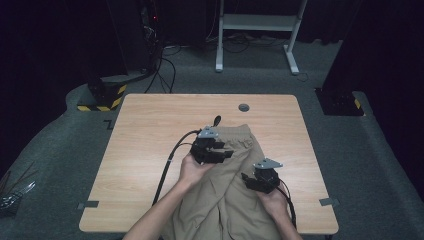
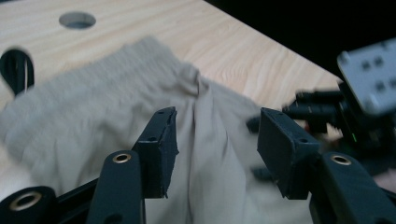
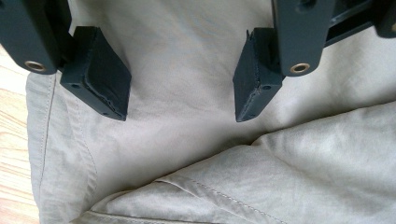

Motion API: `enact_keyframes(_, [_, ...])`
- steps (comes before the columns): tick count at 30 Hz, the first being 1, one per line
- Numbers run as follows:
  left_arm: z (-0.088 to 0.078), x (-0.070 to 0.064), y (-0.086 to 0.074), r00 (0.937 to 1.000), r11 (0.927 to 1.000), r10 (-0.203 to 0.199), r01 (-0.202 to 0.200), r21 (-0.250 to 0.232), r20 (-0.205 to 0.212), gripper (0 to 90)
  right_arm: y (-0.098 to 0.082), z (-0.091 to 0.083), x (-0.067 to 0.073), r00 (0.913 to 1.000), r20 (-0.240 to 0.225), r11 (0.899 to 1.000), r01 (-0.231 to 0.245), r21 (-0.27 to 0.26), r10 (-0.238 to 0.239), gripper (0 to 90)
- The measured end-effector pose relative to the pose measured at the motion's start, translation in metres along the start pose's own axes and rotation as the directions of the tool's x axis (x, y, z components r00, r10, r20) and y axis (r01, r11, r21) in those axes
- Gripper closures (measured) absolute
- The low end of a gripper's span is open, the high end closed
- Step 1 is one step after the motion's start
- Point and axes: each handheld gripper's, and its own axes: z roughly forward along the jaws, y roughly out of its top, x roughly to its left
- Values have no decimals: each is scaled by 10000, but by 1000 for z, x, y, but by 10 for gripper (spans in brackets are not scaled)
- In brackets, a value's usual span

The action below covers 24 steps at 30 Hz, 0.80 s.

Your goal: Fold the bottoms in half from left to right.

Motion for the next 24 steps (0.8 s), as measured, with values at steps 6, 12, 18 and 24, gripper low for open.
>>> enact_keyframes(6, [-18,-1,-34,9996,9997,-222,224,108,-159,458,0,0,0,10000,0,10000,1,0,-1,367])
enact_keyframes(12, [-20,-6,-62,9988,9985,-473,475,272,-87,445,0,0,0,10000,4,10000,10,-3,-10,367])
enact_keyframes(18, [-4,-14,-78,9958,9967,-403,458,666,-821,511,0,0,0,10000,4,10000,-5,-7,5,365])
enact_keyframes(24, [15,-12,-83,9910,9898,-132,318,1388,-1334,604,1,1,1,10000,23,10000,-23,-2,23,366])
